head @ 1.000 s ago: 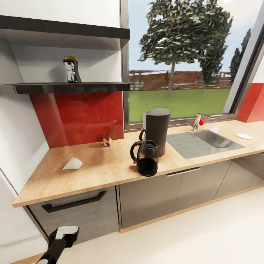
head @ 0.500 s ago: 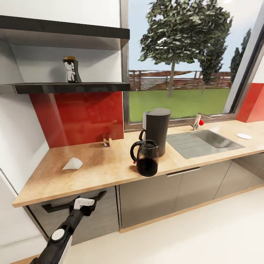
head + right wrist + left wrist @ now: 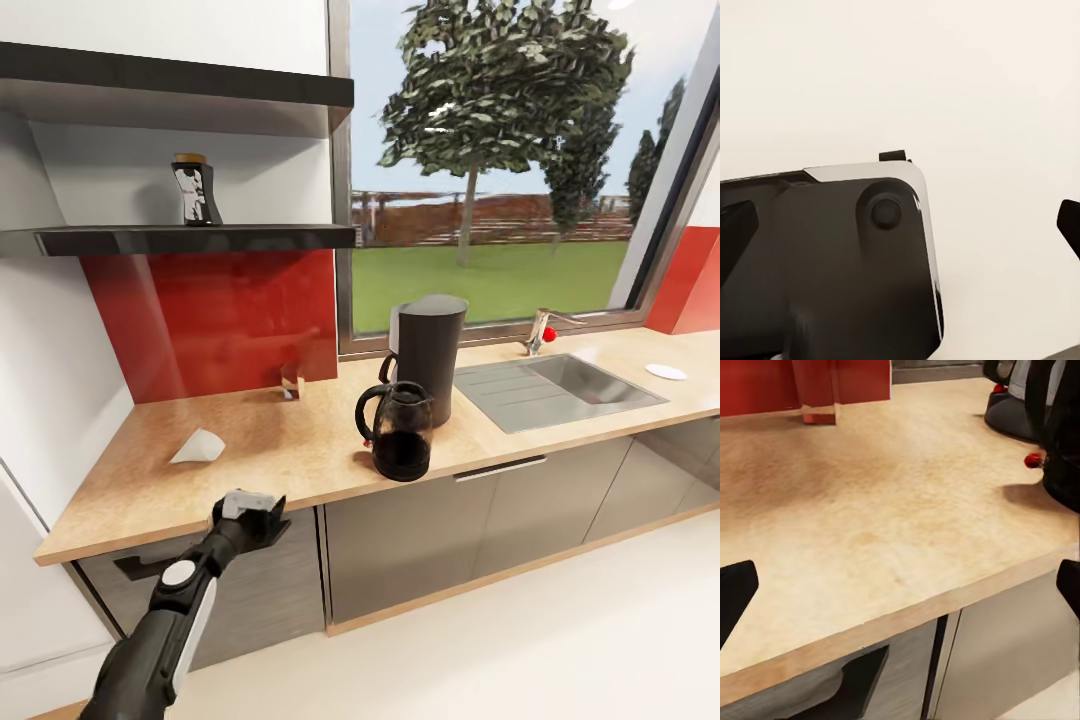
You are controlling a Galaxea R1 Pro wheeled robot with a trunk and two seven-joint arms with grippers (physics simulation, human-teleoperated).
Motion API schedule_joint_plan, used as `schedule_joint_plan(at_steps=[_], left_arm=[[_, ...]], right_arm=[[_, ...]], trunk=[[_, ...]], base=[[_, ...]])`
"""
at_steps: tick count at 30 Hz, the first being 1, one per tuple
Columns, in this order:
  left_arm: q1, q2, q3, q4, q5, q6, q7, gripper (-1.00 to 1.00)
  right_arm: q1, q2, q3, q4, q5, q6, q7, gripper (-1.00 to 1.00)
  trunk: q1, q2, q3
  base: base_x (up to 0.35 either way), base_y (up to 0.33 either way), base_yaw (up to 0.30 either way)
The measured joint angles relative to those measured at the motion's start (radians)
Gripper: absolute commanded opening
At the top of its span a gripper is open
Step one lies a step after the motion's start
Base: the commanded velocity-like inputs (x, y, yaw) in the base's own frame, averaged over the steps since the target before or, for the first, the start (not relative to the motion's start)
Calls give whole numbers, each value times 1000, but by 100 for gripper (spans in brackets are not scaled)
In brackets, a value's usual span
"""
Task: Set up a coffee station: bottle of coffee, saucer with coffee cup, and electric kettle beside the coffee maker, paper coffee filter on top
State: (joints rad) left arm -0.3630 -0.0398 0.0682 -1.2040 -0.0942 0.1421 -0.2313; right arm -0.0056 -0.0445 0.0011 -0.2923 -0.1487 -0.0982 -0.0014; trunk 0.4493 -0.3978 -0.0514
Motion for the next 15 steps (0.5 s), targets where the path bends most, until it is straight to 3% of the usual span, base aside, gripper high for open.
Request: schedule_joint_plan(at_steps=[5,15], left_arm=[[-70,-10,5,-47,-5,96,0,100],[-213,-2,7,-39,-12,277,302,100]], right_arm=[[0,0,0,1,0,0,0,100],[0,-1,0,-2,0,-3,4,100]], trunk=[[0,0,0],[0,0,0]], base=[[0,0,0],[0,0,0]])
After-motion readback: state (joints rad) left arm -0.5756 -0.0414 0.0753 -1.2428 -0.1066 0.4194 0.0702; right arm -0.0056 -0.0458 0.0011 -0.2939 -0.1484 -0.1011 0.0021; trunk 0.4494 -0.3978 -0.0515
